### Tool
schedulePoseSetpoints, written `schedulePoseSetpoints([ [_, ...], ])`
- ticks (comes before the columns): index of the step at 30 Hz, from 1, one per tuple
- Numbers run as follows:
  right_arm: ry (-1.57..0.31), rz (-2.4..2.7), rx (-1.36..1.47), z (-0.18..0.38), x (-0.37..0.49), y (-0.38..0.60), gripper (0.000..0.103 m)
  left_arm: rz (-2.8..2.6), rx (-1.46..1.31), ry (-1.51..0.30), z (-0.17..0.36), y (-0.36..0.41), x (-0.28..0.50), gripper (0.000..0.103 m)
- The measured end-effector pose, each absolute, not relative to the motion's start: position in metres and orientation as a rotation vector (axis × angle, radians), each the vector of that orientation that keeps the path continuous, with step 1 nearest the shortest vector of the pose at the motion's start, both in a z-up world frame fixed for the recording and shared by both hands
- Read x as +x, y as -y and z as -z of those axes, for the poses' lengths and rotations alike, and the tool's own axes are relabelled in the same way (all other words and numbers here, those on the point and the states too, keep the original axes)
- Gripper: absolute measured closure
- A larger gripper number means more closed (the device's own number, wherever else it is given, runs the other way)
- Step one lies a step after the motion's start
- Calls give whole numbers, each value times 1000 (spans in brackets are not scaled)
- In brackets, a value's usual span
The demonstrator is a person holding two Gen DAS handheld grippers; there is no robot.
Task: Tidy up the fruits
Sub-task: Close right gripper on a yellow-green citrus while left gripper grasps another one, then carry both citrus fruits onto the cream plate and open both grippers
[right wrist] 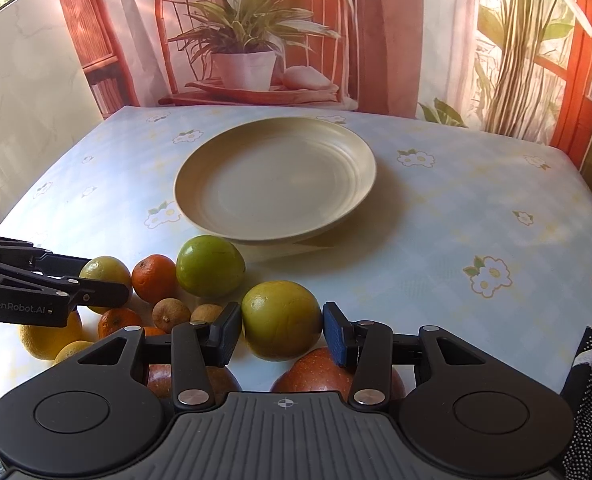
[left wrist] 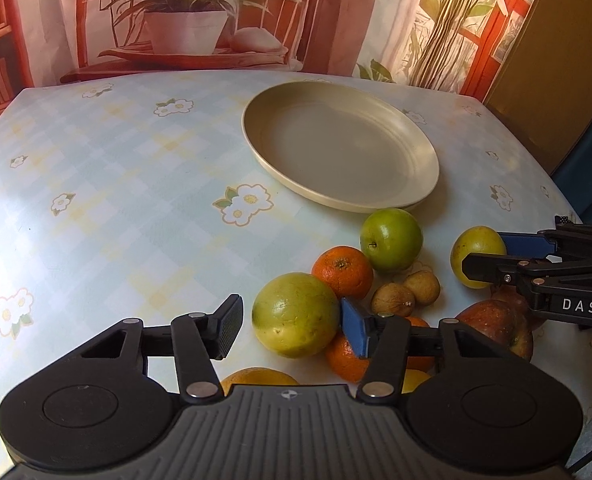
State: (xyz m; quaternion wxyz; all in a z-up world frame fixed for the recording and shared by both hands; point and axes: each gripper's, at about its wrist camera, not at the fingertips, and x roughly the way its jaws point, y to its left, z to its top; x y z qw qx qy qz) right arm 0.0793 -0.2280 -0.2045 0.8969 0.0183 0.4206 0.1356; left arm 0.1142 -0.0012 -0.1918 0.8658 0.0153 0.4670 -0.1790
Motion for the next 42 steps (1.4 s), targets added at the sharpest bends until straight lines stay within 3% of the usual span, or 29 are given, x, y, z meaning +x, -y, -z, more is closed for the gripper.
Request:
schedulePoseSetpoints([
  [6, -871, -281, 38, 204, 79, 229, 62, 392, 9, -984, 195, -1, 115, 52],
  [42, -791, -303, 26, 193, 92, 238, 62, 237, -33, -877, 172, -18, 126, 52],
])
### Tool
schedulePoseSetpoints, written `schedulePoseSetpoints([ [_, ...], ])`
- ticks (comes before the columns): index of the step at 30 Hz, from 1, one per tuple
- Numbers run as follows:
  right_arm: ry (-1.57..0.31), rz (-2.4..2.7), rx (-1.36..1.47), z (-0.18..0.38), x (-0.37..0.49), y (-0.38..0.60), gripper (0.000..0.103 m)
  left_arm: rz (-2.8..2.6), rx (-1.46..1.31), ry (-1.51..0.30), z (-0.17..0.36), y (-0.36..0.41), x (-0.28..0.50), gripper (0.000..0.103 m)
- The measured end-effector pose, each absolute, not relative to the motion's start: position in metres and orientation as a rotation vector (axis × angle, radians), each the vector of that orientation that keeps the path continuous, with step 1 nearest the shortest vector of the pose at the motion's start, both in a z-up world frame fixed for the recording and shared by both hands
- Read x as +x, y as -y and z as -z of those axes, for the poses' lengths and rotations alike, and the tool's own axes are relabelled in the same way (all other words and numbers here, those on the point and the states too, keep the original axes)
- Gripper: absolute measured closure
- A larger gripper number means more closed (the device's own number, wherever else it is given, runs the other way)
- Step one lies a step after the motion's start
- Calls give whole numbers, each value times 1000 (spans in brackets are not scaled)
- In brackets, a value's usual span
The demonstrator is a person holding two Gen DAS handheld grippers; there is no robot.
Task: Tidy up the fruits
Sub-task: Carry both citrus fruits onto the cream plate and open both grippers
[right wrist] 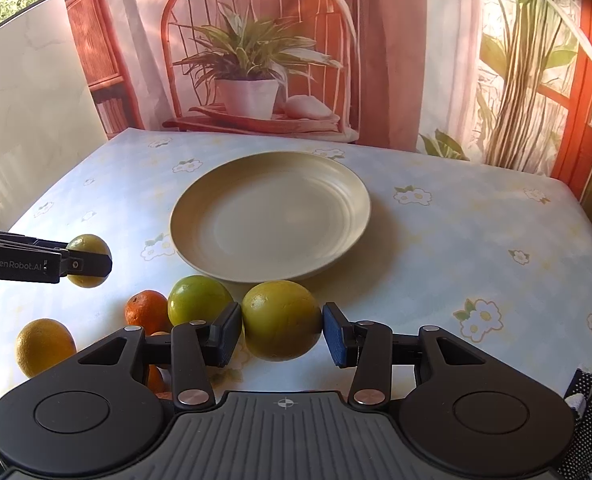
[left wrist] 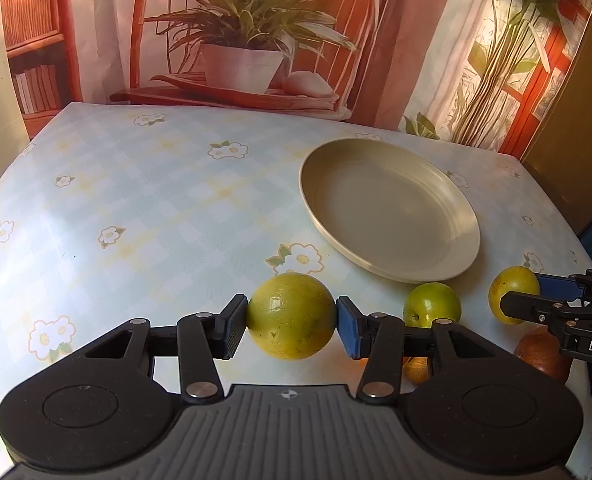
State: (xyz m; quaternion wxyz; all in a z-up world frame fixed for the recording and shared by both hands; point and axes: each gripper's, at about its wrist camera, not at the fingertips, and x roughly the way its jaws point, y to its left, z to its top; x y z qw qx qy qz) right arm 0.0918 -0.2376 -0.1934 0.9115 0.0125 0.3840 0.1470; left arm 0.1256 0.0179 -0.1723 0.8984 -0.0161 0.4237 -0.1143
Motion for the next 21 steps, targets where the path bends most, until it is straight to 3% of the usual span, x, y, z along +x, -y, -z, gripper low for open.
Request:
schedulePoseSetpoints([
  [21, -705, -324, -23, 168, 139, 252, 62, 251, -11, -787, 148, 2, 161, 52],
])
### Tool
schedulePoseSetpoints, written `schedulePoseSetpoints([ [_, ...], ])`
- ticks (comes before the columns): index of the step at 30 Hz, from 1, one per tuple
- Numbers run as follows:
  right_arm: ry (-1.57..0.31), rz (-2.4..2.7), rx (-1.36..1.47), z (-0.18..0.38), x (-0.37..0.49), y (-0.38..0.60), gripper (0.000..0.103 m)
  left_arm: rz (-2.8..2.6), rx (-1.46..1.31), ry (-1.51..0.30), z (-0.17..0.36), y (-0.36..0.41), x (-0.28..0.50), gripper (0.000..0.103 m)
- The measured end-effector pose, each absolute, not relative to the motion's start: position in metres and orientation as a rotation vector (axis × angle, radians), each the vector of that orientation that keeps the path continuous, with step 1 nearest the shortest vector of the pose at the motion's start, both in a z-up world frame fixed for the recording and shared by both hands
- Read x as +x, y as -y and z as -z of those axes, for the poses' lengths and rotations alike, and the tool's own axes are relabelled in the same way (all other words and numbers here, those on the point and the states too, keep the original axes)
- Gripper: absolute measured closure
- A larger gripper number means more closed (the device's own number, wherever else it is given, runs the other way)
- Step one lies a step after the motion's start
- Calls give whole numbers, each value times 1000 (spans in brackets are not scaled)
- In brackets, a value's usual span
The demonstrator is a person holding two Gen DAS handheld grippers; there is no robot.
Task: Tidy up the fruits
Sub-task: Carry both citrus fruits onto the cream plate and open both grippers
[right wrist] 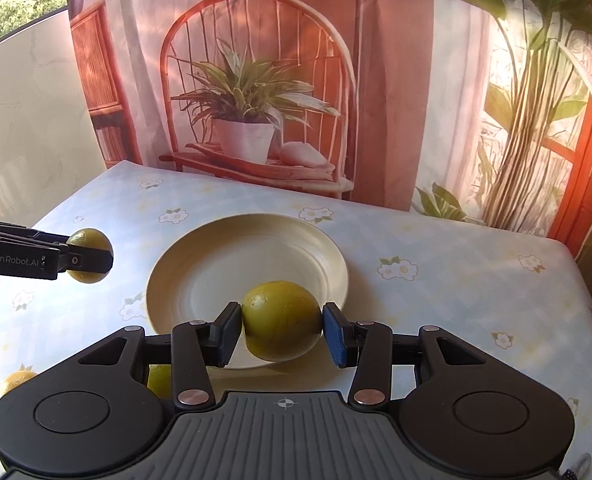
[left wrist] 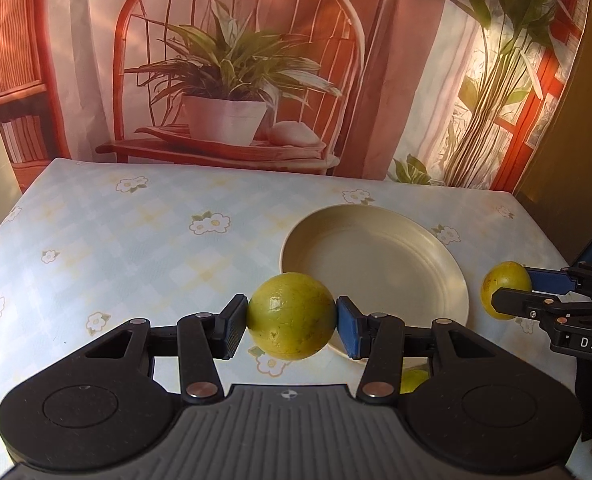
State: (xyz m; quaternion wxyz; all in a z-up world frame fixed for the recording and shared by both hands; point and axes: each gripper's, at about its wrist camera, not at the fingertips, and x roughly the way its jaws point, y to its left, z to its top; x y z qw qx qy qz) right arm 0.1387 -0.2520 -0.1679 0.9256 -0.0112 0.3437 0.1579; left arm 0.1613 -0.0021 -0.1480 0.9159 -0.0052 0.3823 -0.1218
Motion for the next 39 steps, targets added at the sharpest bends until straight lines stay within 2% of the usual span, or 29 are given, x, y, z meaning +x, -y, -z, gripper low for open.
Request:
schedulePoseSetpoints([
  [21, -780, -346, -106, 216, 240, 234, 62, 301, 14, -831, 183, 28, 241, 52],
  [39, -777, -332, -110, 216, 252, 233, 60, 318, 14, -864, 194, 31, 259, 52],
])
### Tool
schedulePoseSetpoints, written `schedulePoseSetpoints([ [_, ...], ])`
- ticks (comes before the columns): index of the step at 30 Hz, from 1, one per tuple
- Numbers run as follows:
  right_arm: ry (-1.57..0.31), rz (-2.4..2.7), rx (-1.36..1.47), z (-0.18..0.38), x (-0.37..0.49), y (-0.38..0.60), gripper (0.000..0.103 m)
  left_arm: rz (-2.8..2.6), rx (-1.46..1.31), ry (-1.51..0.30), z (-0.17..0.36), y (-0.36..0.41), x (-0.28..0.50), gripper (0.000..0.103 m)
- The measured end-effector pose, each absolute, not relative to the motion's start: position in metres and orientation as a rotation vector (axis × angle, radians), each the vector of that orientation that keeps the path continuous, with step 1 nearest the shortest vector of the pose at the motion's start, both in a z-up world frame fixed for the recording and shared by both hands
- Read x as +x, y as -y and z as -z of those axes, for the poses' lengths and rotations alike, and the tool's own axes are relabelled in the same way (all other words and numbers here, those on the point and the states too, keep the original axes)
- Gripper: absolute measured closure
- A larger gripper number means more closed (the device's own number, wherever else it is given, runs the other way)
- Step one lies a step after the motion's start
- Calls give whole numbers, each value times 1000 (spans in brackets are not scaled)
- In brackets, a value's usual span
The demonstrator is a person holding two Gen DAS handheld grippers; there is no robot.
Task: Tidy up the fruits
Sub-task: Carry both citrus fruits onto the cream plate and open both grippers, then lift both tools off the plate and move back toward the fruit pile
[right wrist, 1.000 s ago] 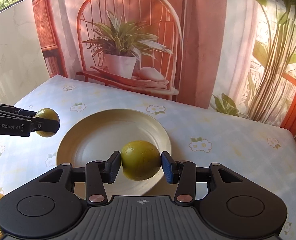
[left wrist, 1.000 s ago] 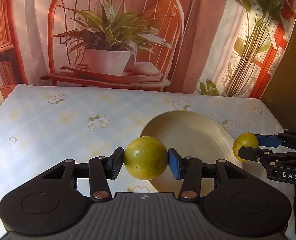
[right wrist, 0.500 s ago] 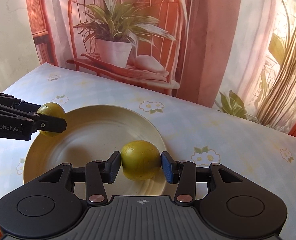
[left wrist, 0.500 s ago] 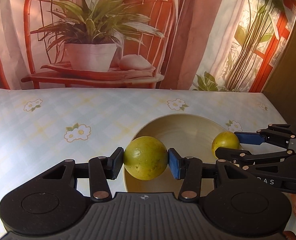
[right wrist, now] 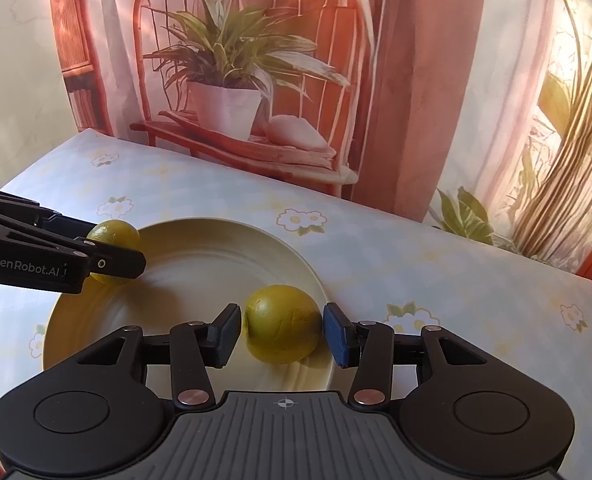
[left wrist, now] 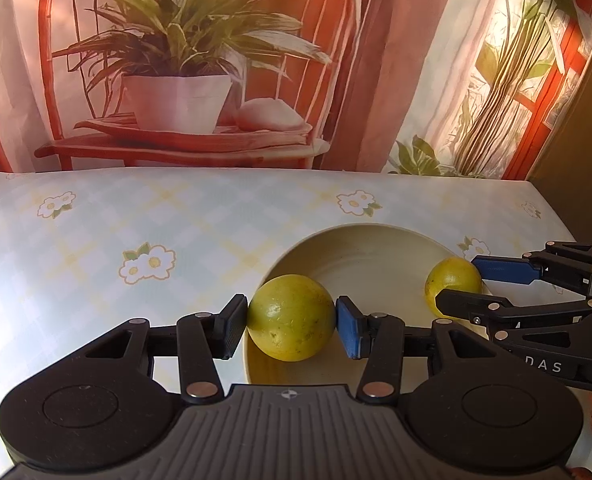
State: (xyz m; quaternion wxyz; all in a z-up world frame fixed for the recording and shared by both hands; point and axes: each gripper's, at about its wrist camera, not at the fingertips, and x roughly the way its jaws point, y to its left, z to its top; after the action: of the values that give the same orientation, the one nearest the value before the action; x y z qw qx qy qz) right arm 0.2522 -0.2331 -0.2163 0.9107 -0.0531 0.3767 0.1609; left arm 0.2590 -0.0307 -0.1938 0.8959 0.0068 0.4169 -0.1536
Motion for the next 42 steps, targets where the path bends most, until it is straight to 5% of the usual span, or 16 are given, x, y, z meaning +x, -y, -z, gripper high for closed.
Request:
schedulePoseSetpoints([
  [12, -726, -282, 4, 192, 222, 253, 59, 306, -17, -777, 167, 17, 232, 48],
  [19, -675, -220, 54, 171, 191, 259, 57, 221, -62, -704, 140, -6, 208, 34],
  [23, -623, -214, 44, 160, 168, 255, 39, 193, -65, -655, 128, -15, 193, 23],
  [29, -543, -214, 15, 143, 141, 248, 12, 188, 2, -636, 120, -20, 172, 23],
  [35, -483, -95, -134, 132, 115, 230, 0, 207, -14, -611, 114, -32, 147, 15],
  [42, -472, -177, -161, 128, 97, 228, 0, 138, 49, -560, 112, -33, 121, 13],
])
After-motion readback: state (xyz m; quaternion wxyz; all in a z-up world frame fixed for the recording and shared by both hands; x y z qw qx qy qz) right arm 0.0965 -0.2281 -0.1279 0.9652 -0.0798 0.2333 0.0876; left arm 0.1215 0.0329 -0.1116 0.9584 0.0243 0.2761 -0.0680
